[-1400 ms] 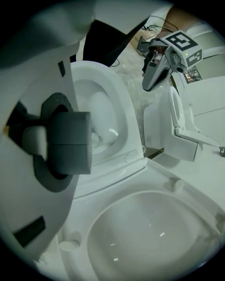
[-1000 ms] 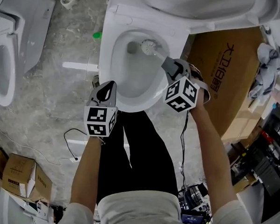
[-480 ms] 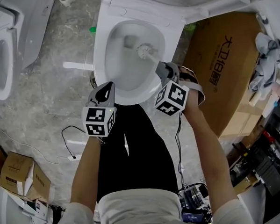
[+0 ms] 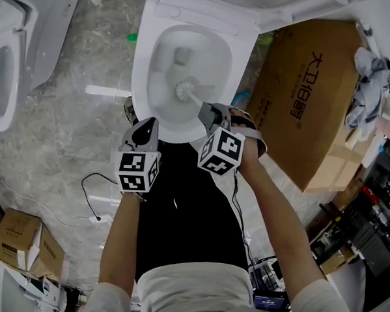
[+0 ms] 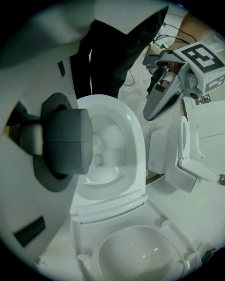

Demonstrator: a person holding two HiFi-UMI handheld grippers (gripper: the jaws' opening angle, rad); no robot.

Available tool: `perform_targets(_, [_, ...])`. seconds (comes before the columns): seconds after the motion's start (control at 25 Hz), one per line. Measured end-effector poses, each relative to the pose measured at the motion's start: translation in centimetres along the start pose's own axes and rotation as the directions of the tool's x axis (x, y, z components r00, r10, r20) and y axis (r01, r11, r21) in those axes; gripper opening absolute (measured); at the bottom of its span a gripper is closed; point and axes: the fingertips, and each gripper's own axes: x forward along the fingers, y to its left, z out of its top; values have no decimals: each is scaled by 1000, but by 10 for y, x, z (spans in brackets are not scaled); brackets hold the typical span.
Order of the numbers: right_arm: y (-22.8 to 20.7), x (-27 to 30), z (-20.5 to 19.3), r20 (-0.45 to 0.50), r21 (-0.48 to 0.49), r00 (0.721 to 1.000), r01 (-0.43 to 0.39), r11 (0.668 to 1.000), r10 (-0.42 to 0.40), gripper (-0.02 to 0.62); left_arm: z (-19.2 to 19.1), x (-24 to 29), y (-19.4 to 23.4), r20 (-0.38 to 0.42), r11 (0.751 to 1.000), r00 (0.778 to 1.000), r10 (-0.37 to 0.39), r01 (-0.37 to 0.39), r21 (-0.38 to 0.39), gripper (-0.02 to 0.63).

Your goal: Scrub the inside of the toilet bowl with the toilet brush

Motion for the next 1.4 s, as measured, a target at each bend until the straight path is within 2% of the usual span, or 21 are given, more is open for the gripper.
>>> perform_targets(0.2, [14, -1, 32, 61, 63, 998, -13, 998, 10, 147, 1, -5, 8, 7, 1000, 1000, 7, -7, -16, 9])
perform_targets(0.44, [8, 4, 51, 46, 42, 999, 1, 999, -3, 147, 5, -7, 20, 13, 999, 1000, 16, -16, -29, 9])
perform_targets(1.04, [-22, 49, 34, -75, -23, 997, 18, 1000, -20, 147, 10, 3, 36, 0, 999, 1000, 7, -7, -43, 9])
perform_targets(1.4, [-26, 57, 26, -85, -10, 996, 13, 1000, -14, 147, 14, 6, 41, -2, 999, 1000, 10, -10, -49, 9])
